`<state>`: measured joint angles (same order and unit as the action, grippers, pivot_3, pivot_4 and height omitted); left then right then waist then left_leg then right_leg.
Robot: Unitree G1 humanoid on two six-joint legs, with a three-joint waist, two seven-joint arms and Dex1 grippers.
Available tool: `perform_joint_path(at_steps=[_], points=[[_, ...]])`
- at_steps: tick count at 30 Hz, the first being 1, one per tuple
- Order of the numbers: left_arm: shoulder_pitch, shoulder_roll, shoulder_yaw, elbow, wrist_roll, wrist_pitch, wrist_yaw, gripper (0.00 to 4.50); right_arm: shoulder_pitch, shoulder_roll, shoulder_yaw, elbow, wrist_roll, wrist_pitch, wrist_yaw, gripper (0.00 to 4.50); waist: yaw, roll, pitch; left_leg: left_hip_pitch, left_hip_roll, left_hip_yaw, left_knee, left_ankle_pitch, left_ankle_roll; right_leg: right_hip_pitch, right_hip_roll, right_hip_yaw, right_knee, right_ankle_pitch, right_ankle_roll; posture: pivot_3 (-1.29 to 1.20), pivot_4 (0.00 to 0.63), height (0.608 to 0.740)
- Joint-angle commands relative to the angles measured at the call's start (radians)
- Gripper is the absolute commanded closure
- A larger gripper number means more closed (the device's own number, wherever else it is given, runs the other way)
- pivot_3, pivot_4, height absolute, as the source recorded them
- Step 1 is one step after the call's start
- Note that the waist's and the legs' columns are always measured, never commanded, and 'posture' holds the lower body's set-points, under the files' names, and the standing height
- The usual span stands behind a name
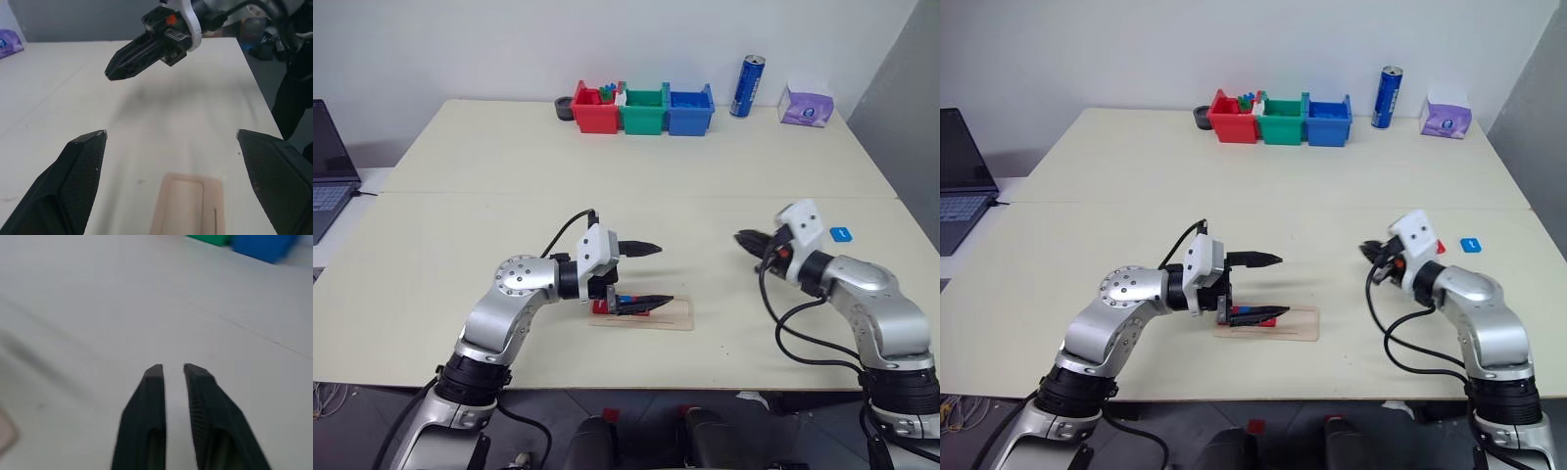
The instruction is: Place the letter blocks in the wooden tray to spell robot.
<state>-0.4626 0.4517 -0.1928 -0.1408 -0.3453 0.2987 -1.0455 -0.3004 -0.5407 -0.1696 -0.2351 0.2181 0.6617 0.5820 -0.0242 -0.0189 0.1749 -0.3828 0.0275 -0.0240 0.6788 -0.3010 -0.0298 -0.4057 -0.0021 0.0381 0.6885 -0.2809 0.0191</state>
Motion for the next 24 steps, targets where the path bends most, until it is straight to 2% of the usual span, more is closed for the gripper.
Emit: perform_joint_path(at_steps=[1, 8, 16, 24], points=[[-0.061, -0.061, -0.04, 0.031, 0.05, -0.009, 0.067, 0.0, 0.031, -0.024, -0.083, 0.016, -0.031, -0.033, -0.081, 2.56, 0.001, 0.0, 0.0, 0.0, 0.0, 0.0, 0.0, 0.0, 0.0, 0.0, 0.0, 0.0, 0.0, 0.0, 0.0, 0.0, 0.15, 0.74], [-0.11, -0.137, -0.084, 0.117, 0.103, -0.012, 0.109, 0.0, -0.013, -0.045, -0.103, 0.169, -0.048, -0.107, -0.122, 0.02, -0.011, 0.001, 0.0, 0.002, 0.0, 0.002, 0.0, 0.0, 0.0, 0.0, 0.001, 0.003, 0.001, 0.0, 0.0, 0.0, 0.15, 0.74], [-0.176, -0.215, -0.11, 0.238, 0.172, -0.031, 0.17, 0.0, -0.142, -0.072, -0.06, 0.448, -0.057, -0.239, -0.07, 0.02, -0.006, 0.001, 0.0, 0.001, 0.0, 0.002, 0.0, 0.0, 0.0, 0.0, 0.001, 0.003, 0.0, 0.0, 0.0, 0.0, 0.15, 0.74], [-0.173, -0.317, -0.093, 0.199, 0.137, -0.025, 0.201, 0.0, -0.273, -0.081, -0.034, 0.736, -0.079, -0.373, -0.038, 0.02, -0.005, 0.001, 0.0, 0.001, 0.0, 0.003, 0.0, 0.0, 0.0, 0.0, 0.0, 0.003, -0.001, 0.0, 0.0, 0.0, 0.15, 0.74]])
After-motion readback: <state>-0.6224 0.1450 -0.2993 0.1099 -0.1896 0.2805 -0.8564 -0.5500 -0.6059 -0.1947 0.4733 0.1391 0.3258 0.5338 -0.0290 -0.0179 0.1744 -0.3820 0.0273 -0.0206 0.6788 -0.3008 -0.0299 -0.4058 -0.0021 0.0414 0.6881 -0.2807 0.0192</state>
